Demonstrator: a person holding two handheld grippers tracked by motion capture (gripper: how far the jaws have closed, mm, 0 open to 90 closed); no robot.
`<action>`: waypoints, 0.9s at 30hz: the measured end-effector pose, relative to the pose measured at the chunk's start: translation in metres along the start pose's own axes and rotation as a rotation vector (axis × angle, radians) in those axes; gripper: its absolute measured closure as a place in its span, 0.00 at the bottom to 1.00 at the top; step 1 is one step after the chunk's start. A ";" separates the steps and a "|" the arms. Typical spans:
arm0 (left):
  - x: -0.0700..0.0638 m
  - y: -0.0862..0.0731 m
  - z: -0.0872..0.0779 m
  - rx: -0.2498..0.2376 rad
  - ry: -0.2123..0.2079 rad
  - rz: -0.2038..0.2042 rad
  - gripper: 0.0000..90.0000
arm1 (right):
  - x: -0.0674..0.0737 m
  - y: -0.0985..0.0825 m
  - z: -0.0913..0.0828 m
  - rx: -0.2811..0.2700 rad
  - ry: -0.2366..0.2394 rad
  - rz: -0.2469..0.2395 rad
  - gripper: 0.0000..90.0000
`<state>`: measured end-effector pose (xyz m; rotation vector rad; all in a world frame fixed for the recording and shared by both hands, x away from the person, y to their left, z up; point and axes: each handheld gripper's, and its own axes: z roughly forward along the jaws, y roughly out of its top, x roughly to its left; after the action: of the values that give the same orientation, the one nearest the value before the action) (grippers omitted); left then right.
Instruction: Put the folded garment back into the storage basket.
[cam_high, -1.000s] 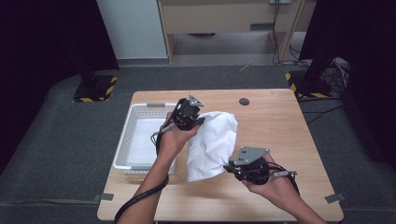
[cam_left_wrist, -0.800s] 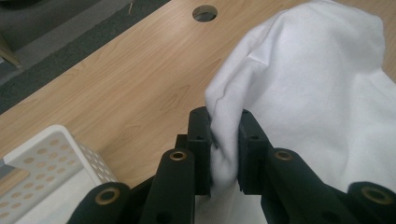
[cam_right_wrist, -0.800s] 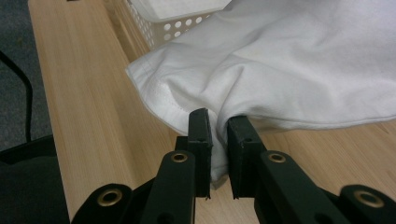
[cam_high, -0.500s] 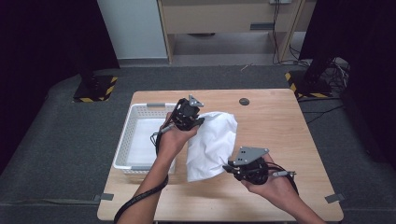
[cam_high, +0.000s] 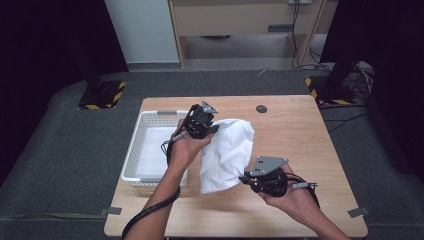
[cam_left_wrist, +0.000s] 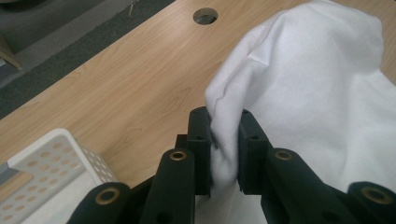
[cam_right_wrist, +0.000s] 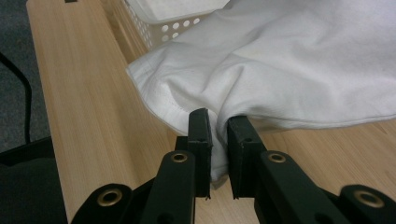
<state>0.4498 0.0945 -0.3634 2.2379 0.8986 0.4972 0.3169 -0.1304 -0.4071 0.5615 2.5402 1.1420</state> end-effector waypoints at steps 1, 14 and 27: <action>0.000 0.000 0.000 0.000 0.000 0.000 0.88 | 0.000 0.000 0.000 0.000 0.000 0.000 0.90; 0.004 0.000 -0.005 -0.002 0.005 0.001 0.88 | 0.001 0.004 0.001 -0.002 0.002 -0.006 0.90; 0.012 -0.003 -0.011 -0.003 0.015 -0.009 0.88 | 0.001 0.013 0.005 -0.004 0.006 -0.016 0.90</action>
<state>0.4511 0.1097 -0.3569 2.2290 0.9148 0.5117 0.3212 -0.1188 -0.4007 0.5371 2.5417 1.1452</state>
